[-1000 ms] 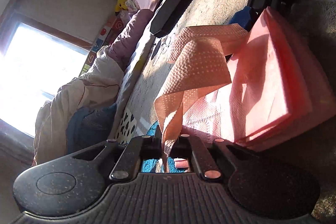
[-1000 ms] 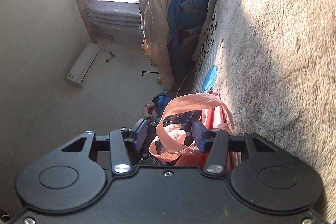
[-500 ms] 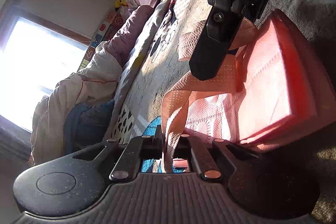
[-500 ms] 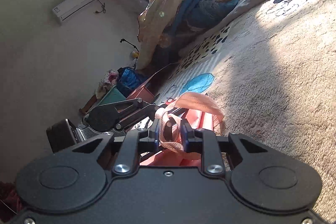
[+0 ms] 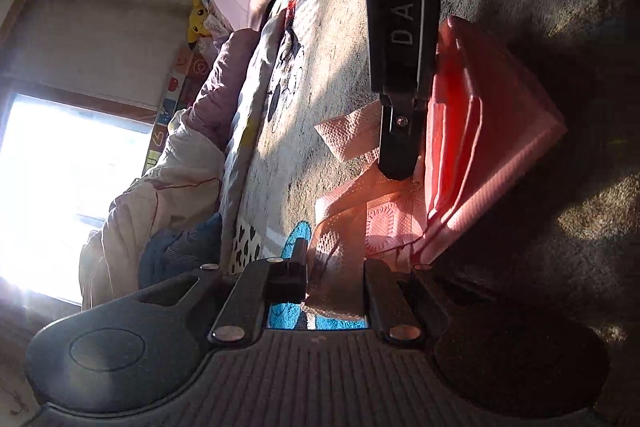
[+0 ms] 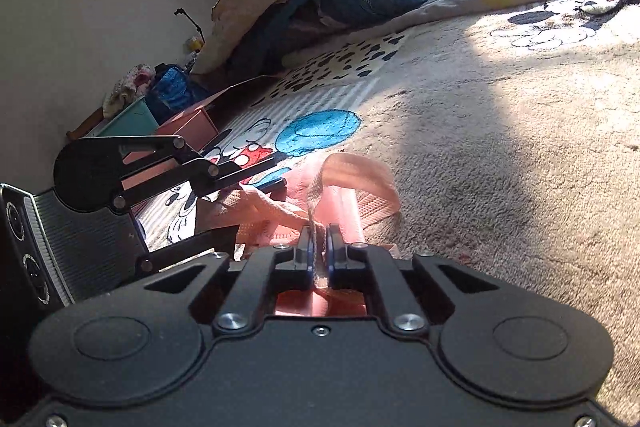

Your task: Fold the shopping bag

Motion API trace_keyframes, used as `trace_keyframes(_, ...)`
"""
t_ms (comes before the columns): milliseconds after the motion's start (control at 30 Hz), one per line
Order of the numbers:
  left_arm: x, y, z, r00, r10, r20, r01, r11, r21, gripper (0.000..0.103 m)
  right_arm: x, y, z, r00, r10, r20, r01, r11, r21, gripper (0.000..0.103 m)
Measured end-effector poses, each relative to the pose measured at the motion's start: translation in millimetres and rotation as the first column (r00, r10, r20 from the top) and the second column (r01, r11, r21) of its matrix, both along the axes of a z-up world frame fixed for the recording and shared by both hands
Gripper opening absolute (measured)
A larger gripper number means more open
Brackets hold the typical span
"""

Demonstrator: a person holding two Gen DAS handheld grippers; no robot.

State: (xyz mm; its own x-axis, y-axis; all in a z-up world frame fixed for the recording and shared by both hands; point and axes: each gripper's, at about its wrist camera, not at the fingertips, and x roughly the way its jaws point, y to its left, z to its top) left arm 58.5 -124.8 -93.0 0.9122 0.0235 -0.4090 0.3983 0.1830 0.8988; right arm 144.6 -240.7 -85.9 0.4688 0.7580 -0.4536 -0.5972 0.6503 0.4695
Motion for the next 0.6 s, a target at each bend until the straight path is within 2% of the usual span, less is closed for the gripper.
trace_keyframes(133, -9, -1, 1, 1.000, -0.029, -0.007, 0.029, 0.999, 0.014, 0.016, -4, 4, 1, 1.000, 0.000, 0.011, 0.001, 1.000, -0.019, 0.002)
trace_keyframes(200, -16, 2, 1, 0.992, -0.129, -0.017, 0.129, 0.992, -0.008, 0.017, -7, 6, 2, 1.000, -0.001, 0.024, 0.002, 0.999, -0.032, 0.002)
trace_keyframes(267, -17, 10, 5, 0.978, -0.199, -0.066, 0.191, 0.976, -0.107, 0.017, -9, 6, 3, 1.000, -0.007, 0.031, 0.008, 0.999, -0.035, 0.002)
trace_keyframes(300, -9, 18, 14, 0.974, -0.184, -0.131, 0.147, 0.957, -0.251, 0.017, -11, 6, 4, 0.999, -0.011, 0.035, 0.012, 0.999, -0.036, 0.002)
trace_keyframes(333, -3, 25, 23, 0.966, -0.177, -0.188, 0.098, 0.924, -0.369, 0.017, -12, 6, 4, 0.999, -0.014, 0.040, 0.016, 0.999, -0.036, 0.002)
trace_keyframes(400, -9, 19, 10, 0.977, -0.185, -0.105, 0.167, 0.973, -0.161, 0.017, -11, 1, 2, 1.000, -0.024, 0.011, 0.023, 1.000, 0.007, 0.002)
trace_keyframes(433, -15, 11, -9, 0.982, -0.190, -0.020, 0.191, 0.981, 0.039, 0.017, -10, -2, 0, 0.999, -0.031, -0.010, 0.031, 0.999, 0.040, 0.002)
trace_keyframes(467, -16, 6, -18, 0.983, -0.183, 0.010, 0.181, 0.979, 0.095, 0.018, -9, -5, -2, 0.999, -0.038, -0.031, 0.040, 0.997, 0.073, 0.002)
trace_keyframes(500, -17, 1, -16, 0.988, -0.156, 0.006, 0.156, 0.988, -0.006, 0.017, -8, -6, -3, 0.998, -0.041, -0.043, 0.045, 0.995, 0.084, 0.002)
trace_keyframes(533, -17, 1, -5, 0.991, -0.127, -0.036, 0.121, 0.983, -0.137, 0.017, -8, -6, -3, 0.998, -0.044, -0.043, 0.047, 0.996, 0.078, 0.002)
trace_keyframes(567, -16, 1, 5, 0.992, -0.102, -0.080, 0.078, 0.963, -0.258, 0.017, -8, -6, -3, 0.998, -0.047, -0.045, 0.050, 0.996, 0.080, 0.002)
trace_keyframes(600, -12, 3, 10, 0.993, -0.070, -0.100, 0.036, 0.951, -0.307, 0.017, -8, -6, -3, 0.998, -0.049, -0.047, 0.053, 0.995, 0.084, 0.002)
